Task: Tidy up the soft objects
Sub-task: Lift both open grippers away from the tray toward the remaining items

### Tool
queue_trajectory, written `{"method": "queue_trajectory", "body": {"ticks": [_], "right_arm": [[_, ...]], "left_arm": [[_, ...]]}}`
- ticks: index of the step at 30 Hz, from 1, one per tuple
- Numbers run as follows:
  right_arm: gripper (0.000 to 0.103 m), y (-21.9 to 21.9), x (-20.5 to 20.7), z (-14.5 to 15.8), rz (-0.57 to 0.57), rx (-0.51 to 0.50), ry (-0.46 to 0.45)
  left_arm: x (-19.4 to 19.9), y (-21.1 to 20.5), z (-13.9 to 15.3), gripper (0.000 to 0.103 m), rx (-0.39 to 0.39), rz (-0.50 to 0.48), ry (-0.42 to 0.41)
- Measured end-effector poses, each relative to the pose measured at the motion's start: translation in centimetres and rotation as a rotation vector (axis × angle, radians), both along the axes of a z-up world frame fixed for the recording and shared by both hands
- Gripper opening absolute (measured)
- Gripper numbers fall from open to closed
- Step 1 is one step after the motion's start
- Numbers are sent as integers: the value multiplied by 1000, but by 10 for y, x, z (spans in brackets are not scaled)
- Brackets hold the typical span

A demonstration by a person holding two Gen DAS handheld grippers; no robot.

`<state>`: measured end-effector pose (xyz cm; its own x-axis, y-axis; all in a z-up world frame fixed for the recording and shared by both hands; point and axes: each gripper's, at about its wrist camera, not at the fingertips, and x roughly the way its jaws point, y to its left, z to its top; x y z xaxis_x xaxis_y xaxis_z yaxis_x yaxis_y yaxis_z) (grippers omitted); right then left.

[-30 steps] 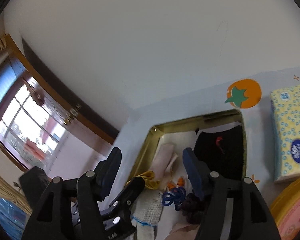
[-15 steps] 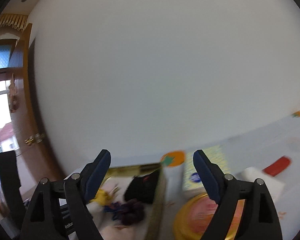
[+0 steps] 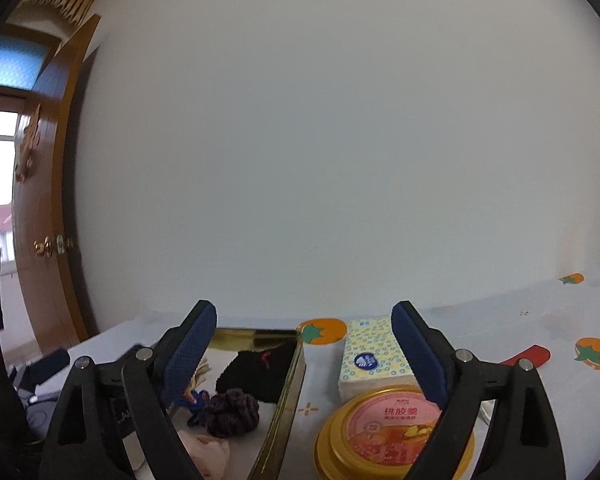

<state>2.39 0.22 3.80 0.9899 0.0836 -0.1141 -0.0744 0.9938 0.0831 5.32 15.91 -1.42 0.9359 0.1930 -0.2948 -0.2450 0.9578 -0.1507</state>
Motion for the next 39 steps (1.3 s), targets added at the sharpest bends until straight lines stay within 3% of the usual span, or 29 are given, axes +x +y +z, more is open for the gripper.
{"method": "queue_trajectory", "body": {"ticks": [12,29,39], "right_arm": [[91,-22,-11,-2,-11,21,38],[91,-82,-33,-1,-83,-18,47],[91,-162,-46,-2,-223,9,70]], "left_arm": [[-6,-34,1,102,120,-75,7],[-18,-72,1,102,74,-142,25],[-23,-110,1,102,81,-218,26]]}}
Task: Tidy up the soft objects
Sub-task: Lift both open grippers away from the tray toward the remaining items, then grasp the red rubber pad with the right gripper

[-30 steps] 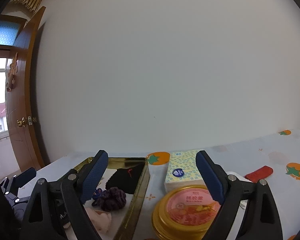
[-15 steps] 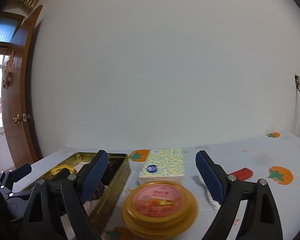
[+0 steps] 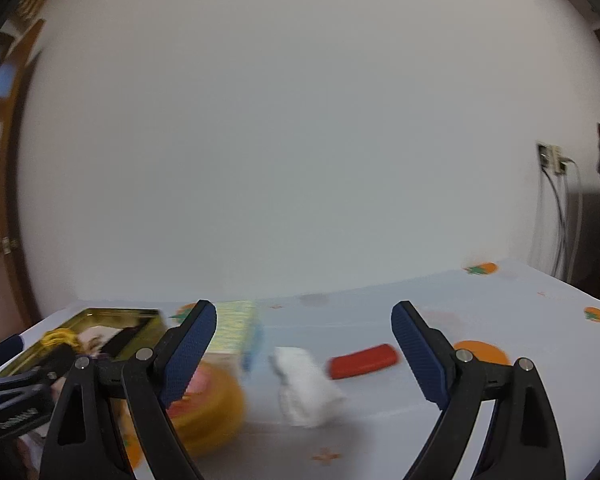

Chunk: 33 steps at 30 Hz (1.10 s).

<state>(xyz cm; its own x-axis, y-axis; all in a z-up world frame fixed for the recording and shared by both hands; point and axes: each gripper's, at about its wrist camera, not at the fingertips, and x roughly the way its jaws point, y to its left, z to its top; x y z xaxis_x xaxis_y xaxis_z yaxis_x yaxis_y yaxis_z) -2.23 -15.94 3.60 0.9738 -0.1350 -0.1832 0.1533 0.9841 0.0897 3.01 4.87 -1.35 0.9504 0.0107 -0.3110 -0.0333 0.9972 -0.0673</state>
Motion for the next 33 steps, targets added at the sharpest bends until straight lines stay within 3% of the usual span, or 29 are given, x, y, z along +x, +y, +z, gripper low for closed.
{"method": "queue_trajectory", "body": {"ticks": [14,18,25,33], "right_arm": [[91,-90,9,-5,-145,74,85],[91,-107,34,-13,-73,138,191],[91,-112,109,-44,85,192,460],[91,-87,169,-70,168,103,669]], "left_arm": [[-5,-62,4,102,56,-141,-15],[-5,-80,4,102,57,-181,-10],[-2,-104,2,102,112,-186,23],[4,-103,-1,102,101,-164,61]]}}
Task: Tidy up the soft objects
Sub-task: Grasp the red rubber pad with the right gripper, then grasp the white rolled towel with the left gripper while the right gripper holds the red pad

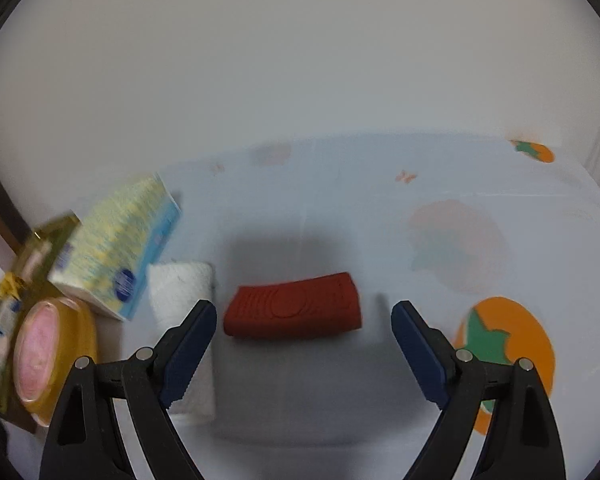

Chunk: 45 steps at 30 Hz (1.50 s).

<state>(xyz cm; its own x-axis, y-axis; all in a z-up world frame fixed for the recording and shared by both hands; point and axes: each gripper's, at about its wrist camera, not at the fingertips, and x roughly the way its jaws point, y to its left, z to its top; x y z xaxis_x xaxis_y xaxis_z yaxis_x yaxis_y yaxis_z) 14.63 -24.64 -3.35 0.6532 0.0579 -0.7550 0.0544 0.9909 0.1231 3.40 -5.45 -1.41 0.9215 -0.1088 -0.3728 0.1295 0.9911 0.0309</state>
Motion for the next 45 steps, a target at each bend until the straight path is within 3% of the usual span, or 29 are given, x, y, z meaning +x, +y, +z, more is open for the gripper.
{"method": "queue_trajectory", "body": {"ticks": [7,9,15,18,21,27,30,34,37,39,45], "right_arm": [[90,15,14,-8,39,-84,47],[80,17,13,-7,39,-101,40],[80,-1,2,-7,25,-80,22],[80,-19,-10,-1,-18,-105,0],[80,-41,-18,4,-69,-89,-17],[80,-80,-26,-1,-163,-28,-16],[80,-95,-29,0,-219,-4,-32],[80,-113,-36,9,-314,-8,-73],[80,-121,-41,14,-342,30,-102],[80,-121,-44,19,-351,23,-122],[80,-114,-46,23,-335,11,-137]], "left_arm": [[2,-5,-2,102,27,7,14],[3,-7,-2,102,36,8,13],[3,-14,-2,102,59,8,12],[3,-19,-1,102,35,-9,-6],[8,-38,2,102,4,-71,14],[30,-103,10,99,100,-102,2],[61,-119,4,93,96,-62,96],[103,-118,-15,89,15,23,266],[123,-122,-26,84,21,42,333],[133,-122,-32,75,16,55,384],[150,-117,-42,75,-28,140,454]]}}
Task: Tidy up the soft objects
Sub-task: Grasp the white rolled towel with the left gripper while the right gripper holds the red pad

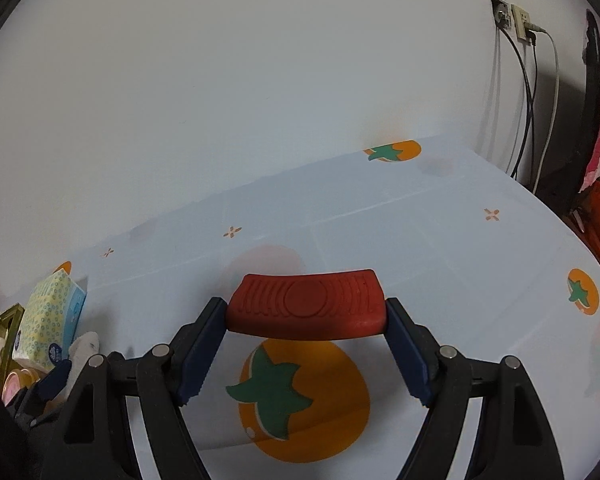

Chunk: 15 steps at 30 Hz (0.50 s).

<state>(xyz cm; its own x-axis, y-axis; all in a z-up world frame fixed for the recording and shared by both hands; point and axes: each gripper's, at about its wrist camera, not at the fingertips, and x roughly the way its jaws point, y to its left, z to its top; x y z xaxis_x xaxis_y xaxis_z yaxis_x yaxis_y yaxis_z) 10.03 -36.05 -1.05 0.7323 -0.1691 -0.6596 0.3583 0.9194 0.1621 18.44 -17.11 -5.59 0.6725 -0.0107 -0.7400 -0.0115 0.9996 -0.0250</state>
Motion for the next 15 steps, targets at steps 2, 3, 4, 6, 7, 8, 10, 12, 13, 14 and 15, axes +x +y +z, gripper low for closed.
{"method": "queue_trajectory", "body": {"ticks": [2,3,4,6,7,8,10,12,13,14,15], "right_arm": [[80,2,2,-1,6,4,4],[80,3,2,-1,9,7,4],[80,4,2,-1,10,11,3],[80,4,1,-1,11,13,1],[80,5,1,-1,11,15,0],[80,4,1,-1,13,18,0],[80,3,2,-2,16,25,0],[80,2,3,-3,15,26,0],[80,0,3,-4,14,26,-1],[80,-1,4,-4,12,27,-3],[80,-3,4,-5,11,29,-4]], "left_arm": [[5,-5,-3,76,15,2,17],[2,-8,-4,76,23,-2,26],[4,-10,-5,76,32,-5,35],[4,-13,-8,78,37,-9,41],[4,-14,-8,77,36,-16,43],[5,-16,-10,77,37,-20,45],[5,-18,-11,77,45,-20,48],[5,-20,-11,76,62,-19,49],[8,-26,-12,74,70,-22,47],[7,-29,-11,68,79,-26,43],[6,-35,-11,61,103,-38,35]]}}
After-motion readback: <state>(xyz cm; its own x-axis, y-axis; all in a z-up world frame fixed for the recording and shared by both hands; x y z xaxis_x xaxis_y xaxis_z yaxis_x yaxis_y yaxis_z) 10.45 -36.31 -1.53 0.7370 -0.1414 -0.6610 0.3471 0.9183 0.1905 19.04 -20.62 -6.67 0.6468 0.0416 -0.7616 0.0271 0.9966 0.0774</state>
